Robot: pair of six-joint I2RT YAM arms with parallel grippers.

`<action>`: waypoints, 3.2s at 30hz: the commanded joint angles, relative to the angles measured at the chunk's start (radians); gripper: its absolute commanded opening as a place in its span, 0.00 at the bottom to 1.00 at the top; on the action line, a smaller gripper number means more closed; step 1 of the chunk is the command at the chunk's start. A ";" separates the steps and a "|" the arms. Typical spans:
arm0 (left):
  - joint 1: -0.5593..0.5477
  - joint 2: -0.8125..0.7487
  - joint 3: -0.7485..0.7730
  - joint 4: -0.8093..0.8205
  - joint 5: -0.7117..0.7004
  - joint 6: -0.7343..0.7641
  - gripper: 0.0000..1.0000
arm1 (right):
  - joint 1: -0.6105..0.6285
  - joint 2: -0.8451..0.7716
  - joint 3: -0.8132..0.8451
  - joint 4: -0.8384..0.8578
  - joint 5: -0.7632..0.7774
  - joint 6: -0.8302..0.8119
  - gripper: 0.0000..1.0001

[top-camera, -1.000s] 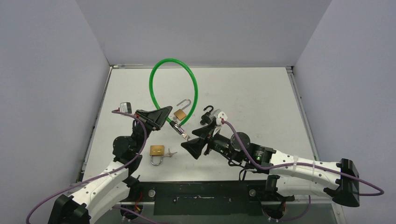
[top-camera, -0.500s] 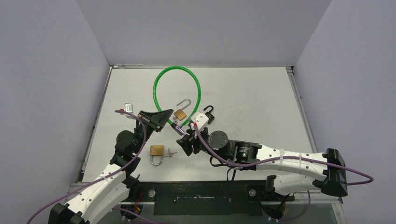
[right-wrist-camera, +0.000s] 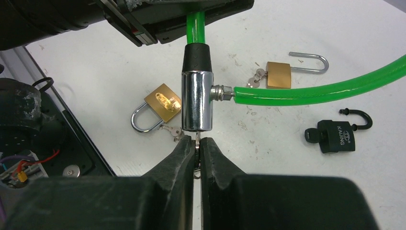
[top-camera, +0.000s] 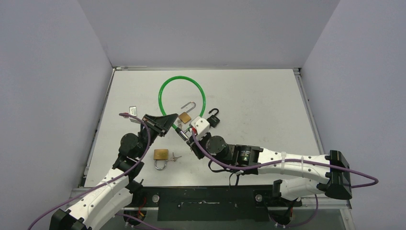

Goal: Unlock with the key

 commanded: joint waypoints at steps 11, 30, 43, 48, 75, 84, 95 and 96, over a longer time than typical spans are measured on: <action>0.003 -0.047 0.018 0.311 0.042 -0.049 0.00 | -0.188 -0.188 -0.137 0.262 -0.392 0.310 0.58; 0.003 -0.044 -0.025 0.488 0.131 -0.060 0.00 | -0.274 -0.198 -0.298 0.698 -0.295 0.799 0.82; 0.003 -0.082 -0.047 0.420 0.163 -0.051 0.00 | -0.328 -0.134 -0.150 0.538 -0.200 0.662 0.10; 0.003 -0.140 -0.026 0.111 0.155 0.040 0.00 | -0.333 -0.207 -0.145 0.453 -0.095 0.488 0.00; -0.021 0.117 0.132 -0.105 0.536 0.372 0.00 | -0.398 -0.100 -0.005 0.067 0.031 0.423 0.00; -0.030 0.269 0.232 -0.271 0.478 0.407 0.00 | -0.501 -0.289 0.000 -0.308 0.267 0.364 0.27; -0.179 0.553 0.394 -0.085 0.482 0.401 0.00 | -0.536 -0.429 0.074 -0.487 0.464 0.176 0.74; -0.194 0.574 0.413 -0.082 0.479 0.403 0.00 | -0.537 -0.440 0.080 -0.487 0.462 0.172 0.76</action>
